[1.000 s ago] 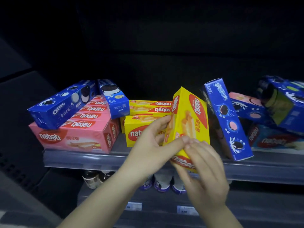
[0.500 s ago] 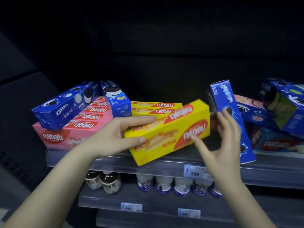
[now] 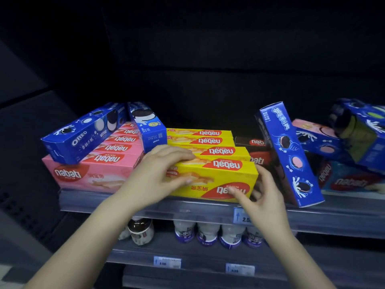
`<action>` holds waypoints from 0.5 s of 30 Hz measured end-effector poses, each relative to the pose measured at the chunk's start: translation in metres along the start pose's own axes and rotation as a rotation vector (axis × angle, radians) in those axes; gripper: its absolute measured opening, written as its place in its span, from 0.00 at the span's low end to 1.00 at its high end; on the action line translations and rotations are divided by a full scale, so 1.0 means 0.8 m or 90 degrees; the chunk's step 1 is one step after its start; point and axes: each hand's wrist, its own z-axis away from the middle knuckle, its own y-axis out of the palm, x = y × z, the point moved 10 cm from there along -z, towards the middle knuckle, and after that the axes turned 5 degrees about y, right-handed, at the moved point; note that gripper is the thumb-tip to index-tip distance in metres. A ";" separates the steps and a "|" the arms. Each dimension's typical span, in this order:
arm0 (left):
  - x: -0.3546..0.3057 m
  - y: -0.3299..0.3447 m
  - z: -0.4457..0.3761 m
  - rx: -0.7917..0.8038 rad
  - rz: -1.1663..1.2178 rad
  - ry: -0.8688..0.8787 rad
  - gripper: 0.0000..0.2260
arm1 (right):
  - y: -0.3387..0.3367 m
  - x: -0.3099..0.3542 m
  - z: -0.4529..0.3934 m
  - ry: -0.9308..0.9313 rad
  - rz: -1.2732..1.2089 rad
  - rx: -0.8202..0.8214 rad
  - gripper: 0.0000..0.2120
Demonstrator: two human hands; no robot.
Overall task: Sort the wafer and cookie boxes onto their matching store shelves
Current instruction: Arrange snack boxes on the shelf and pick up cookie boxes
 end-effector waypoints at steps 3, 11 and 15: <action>-0.012 0.000 -0.002 -0.040 -0.045 -0.006 0.21 | -0.009 -0.002 0.002 -0.011 -0.049 -0.011 0.27; -0.038 0.001 -0.001 -0.010 -0.094 0.063 0.20 | -0.022 -0.002 0.000 -0.015 -0.126 0.030 0.24; -0.017 0.003 -0.001 -0.033 -0.083 0.022 0.20 | -0.011 -0.004 0.000 0.001 -0.094 0.008 0.27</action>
